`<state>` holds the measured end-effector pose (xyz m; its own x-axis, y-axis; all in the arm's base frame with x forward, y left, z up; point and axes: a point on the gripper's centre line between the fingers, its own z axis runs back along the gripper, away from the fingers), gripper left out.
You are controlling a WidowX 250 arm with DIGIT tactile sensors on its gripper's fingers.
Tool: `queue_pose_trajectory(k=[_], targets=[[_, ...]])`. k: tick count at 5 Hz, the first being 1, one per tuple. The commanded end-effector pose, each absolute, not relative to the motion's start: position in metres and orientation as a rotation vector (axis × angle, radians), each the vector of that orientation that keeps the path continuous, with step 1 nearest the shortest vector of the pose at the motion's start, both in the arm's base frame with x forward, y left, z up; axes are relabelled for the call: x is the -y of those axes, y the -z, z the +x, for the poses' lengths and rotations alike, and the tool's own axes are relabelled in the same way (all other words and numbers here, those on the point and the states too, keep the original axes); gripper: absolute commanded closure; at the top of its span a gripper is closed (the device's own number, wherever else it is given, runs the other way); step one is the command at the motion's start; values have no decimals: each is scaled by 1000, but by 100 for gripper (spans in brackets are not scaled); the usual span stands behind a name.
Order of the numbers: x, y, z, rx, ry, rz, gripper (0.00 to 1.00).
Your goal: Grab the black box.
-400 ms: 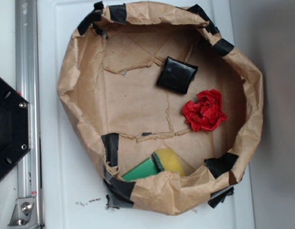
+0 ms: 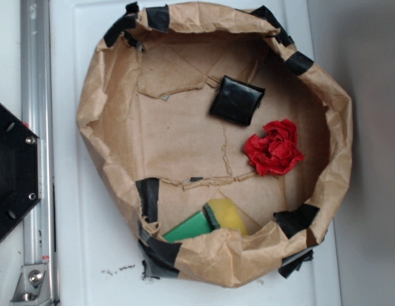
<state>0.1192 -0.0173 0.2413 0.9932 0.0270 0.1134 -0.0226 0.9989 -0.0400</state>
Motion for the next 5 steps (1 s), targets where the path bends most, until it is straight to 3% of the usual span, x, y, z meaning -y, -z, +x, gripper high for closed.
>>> queue_pose_trajectory(k=[1,3,4,5], targets=[[-6,-210,220,109,161,64,0],[-2,-162,276,156,424,263,0],[-3,-138,277,204,621,322,0],[-3,-138,277,204,621,322,0]])
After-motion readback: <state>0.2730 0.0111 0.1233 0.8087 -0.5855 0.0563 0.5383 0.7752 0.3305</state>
